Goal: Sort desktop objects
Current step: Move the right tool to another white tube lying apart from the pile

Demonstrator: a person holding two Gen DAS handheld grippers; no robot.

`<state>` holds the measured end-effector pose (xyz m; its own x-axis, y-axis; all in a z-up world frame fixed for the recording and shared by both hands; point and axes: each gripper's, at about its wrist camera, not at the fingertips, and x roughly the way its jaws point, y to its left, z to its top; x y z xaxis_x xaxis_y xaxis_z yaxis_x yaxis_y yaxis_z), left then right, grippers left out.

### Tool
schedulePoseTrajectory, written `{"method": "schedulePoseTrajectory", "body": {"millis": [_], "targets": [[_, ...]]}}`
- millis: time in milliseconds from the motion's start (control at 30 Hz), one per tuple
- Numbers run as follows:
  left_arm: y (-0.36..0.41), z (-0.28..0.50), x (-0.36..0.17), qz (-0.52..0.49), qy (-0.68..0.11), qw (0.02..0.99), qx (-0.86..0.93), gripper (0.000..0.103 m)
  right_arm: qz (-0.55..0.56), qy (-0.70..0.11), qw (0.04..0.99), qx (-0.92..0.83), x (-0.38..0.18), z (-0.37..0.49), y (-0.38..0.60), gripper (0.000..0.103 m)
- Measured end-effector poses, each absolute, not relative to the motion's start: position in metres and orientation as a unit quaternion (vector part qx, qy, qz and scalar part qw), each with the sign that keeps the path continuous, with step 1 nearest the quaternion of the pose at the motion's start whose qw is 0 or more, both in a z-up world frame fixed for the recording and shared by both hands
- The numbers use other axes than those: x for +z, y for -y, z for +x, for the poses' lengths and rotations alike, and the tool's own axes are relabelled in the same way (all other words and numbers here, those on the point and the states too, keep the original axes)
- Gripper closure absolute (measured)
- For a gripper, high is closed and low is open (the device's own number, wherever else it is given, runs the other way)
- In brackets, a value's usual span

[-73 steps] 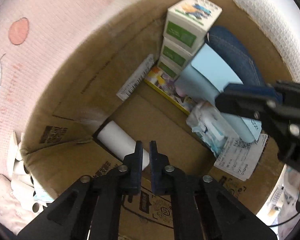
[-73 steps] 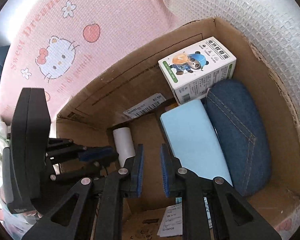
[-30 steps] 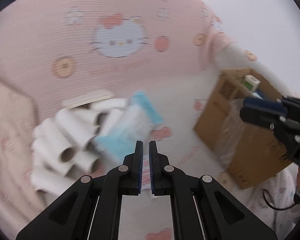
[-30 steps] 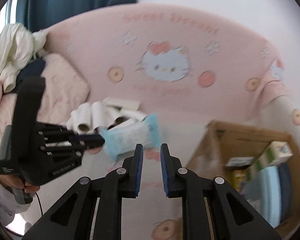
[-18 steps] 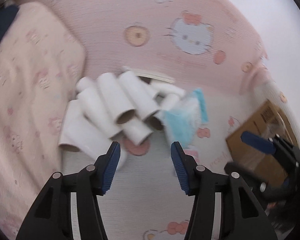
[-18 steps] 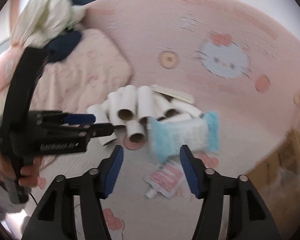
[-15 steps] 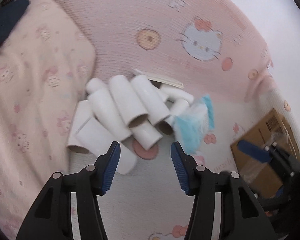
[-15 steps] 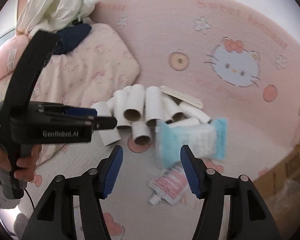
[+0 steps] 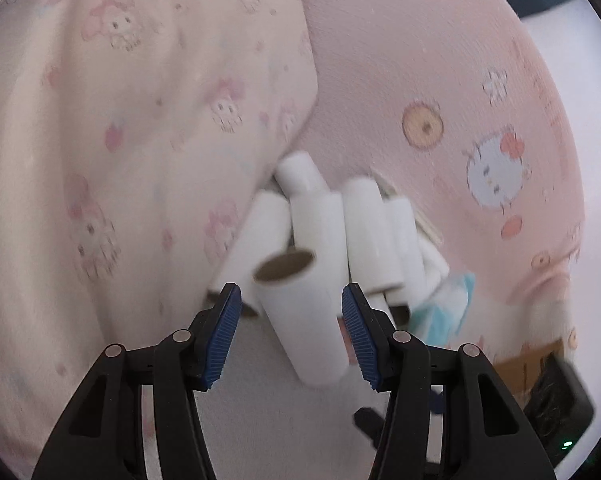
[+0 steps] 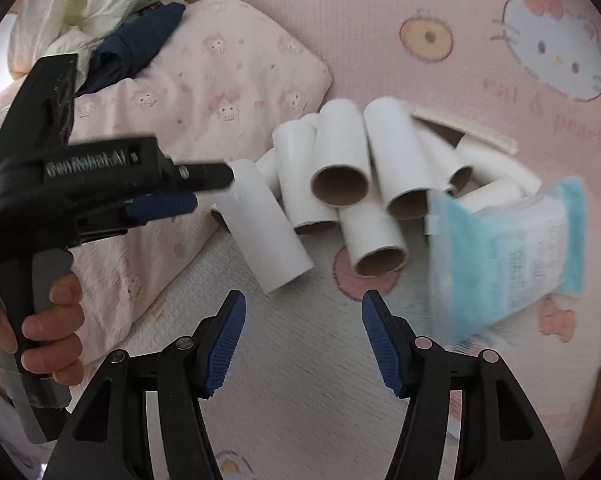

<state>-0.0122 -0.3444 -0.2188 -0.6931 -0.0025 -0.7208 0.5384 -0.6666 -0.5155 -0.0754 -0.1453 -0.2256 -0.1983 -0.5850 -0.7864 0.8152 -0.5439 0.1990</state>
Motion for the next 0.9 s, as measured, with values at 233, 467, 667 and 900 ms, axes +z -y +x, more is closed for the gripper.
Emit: {"method": "schedulePoseTrajectory", "body": {"millis": [233,467,667,900], "targets": [[0.362,-0.023,-0.223,0.364,-0.389,0.143,-0.834,0.055,0.468,-0.087,0.452,-0.754,-0.241,-0.082,0.164,0.045],[0.345,-0.033,-0.226,0.396,-0.355,0.129,-0.837,0.069,0.520,-0.028,0.446,-0.728,-0.257,-0.093,0.169,0.063],[0.323,-0.033,-0.233,0.426,-0.337,0.100,-0.833,0.069,0.531,-0.040,0.436,-0.726,-0.255,-0.092,0.161,0.072],[0.295,-0.034,-0.238,0.458,-0.313,0.065,-0.829,0.069,0.542,-0.051,0.419,-0.726,-0.249,-0.077,0.136,0.072]]}}
